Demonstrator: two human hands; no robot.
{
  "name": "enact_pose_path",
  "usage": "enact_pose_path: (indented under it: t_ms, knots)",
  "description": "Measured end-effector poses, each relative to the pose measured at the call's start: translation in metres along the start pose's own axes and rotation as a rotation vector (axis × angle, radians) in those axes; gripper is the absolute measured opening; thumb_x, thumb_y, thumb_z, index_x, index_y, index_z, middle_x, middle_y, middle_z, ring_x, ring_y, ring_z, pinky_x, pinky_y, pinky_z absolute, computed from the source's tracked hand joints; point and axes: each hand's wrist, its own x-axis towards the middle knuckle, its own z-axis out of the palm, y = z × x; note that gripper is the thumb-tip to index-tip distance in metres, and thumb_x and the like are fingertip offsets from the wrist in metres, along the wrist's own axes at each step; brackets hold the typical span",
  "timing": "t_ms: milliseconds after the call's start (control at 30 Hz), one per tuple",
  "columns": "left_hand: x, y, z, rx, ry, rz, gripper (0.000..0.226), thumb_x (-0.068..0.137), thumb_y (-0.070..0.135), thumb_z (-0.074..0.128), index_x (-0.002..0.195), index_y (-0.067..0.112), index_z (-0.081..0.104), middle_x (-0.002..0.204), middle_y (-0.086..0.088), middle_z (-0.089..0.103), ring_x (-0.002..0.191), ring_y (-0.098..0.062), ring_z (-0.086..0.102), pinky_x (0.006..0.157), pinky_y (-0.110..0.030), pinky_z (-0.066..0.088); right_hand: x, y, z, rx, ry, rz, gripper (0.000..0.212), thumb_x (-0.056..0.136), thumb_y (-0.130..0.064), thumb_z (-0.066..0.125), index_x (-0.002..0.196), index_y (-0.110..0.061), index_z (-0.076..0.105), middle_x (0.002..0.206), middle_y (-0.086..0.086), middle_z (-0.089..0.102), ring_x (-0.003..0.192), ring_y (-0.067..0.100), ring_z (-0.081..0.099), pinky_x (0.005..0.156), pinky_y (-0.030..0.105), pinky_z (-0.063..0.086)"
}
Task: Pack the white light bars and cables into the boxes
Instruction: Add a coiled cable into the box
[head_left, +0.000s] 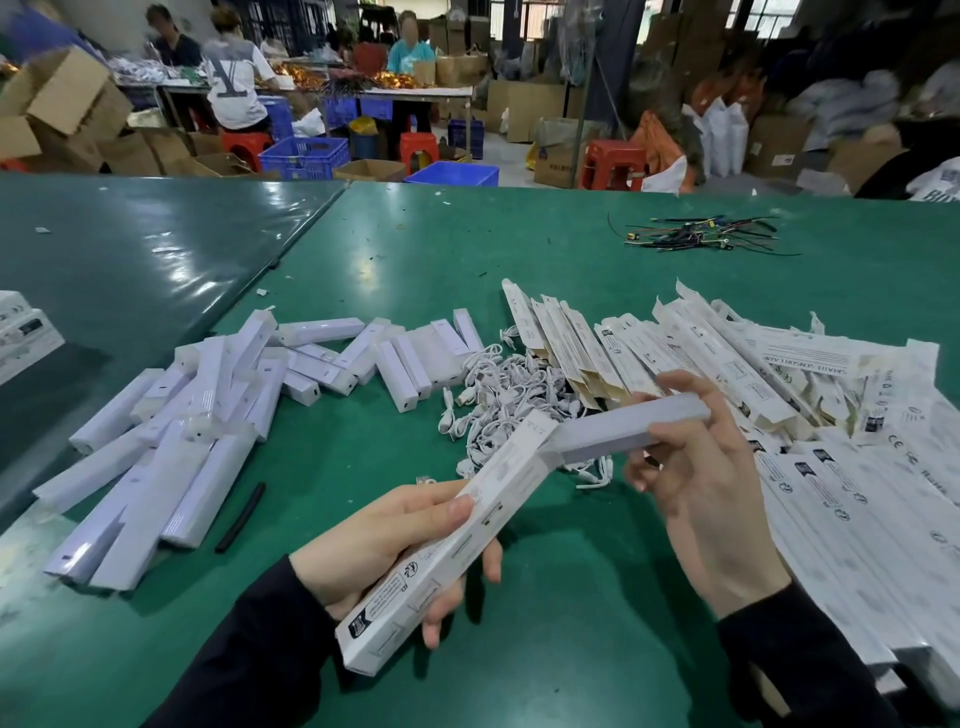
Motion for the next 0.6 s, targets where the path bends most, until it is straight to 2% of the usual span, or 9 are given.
enact_pose_path:
  t_ms: [100, 233, 333, 400, 467, 533, 600]
  knots:
    - [-0.0005, -0.0009, -0.0003, -0.001, -0.083, -0.025, 0.041, 0.097, 0.032, 0.059, 0.131, 0.01, 0.054, 0.096, -0.021, 0.062, 0.052, -0.018, 0.061, 0.051, -0.033, 0.059, 0.0028, 0.0024, -0.0017, 0.021, -0.026, 0.116, 0.029, 0.078, -0.011, 0.049, 0.103, -0.021, 0.06, 0.08, 0.004, 0.063, 0.055, 0.011, 0.048, 0.047, 0.023, 0.041]
    - [0.0004, -0.0011, 0.0015, -0.009, -0.173, -0.052, 0.049, 0.1, 0.028, 0.053, 0.139, 0.003, 0.041, 0.099, -0.023, 0.06, 0.056, -0.018, 0.066, 0.054, -0.034, 0.06, 0.0031, 0.0036, -0.0037, 0.06, -0.046, 0.226, 0.029, 0.088, -0.004, 0.041, 0.104, -0.017, 0.061, 0.079, 0.007, 0.065, 0.05, 0.012, 0.046, 0.043, 0.021, 0.041]
    - [-0.0021, -0.0011, 0.0031, -0.022, -0.219, -0.06, 0.05, 0.102, 0.026, 0.049, 0.141, -0.001, 0.035, 0.1, -0.022, 0.061, 0.057, -0.018, 0.067, 0.056, -0.034, 0.061, 0.0028, 0.0018, -0.0012, 0.087, -0.007, 0.289, 0.027, 0.08, -0.011, 0.05, 0.102, -0.016, 0.066, 0.079, 0.008, 0.065, 0.045, 0.009, 0.043, 0.04, 0.019, 0.04]
    - [-0.0036, -0.0007, 0.0034, -0.024, -0.238, -0.068, 0.052, 0.101, 0.026, 0.049, 0.142, -0.002, 0.033, 0.1, -0.021, 0.061, 0.058, -0.017, 0.067, 0.056, -0.034, 0.061, 0.0041, -0.0016, -0.0014, 0.201, 0.061, 0.321, 0.035, 0.07, -0.017, 0.057, 0.104, -0.013, 0.066, 0.078, 0.008, 0.064, 0.042, 0.005, 0.04, 0.037, 0.016, 0.038]
    - [-0.0045, -0.0002, 0.0038, -0.022, -0.261, -0.074, 0.053, 0.101, 0.027, 0.049, 0.142, -0.002, 0.032, 0.1, -0.02, 0.061, 0.059, -0.017, 0.068, 0.057, -0.034, 0.061, 0.0051, -0.0046, -0.0036, 0.287, 0.09, 0.359, 0.042, 0.069, -0.018, 0.058, 0.109, -0.009, 0.064, 0.084, 0.012, 0.063, 0.041, 0.003, 0.039, 0.035, 0.015, 0.037]
    - [-0.0045, 0.0003, 0.0051, -0.022, -0.28, -0.079, 0.053, 0.101, 0.027, 0.049, 0.142, -0.002, 0.032, 0.099, -0.02, 0.061, 0.06, -0.016, 0.068, 0.057, -0.034, 0.061, 0.0047, -0.0058, -0.0036, 0.275, 0.052, 0.403, 0.043, 0.074, -0.019, 0.057, 0.114, -0.007, 0.062, 0.085, 0.013, 0.063, 0.042, 0.003, 0.037, 0.034, 0.014, 0.034]
    - [-0.0045, 0.0004, 0.0061, -0.029, -0.295, -0.086, 0.052, 0.101, 0.028, 0.05, 0.142, 0.0, 0.034, 0.099, -0.02, 0.061, 0.059, -0.016, 0.068, 0.057, -0.034, 0.061, 0.004, -0.0038, -0.0017, 0.209, 0.005, 0.421, 0.042, 0.077, -0.02, 0.056, 0.117, -0.007, 0.058, 0.078, 0.01, 0.065, 0.041, 0.003, 0.034, 0.033, 0.014, 0.032]
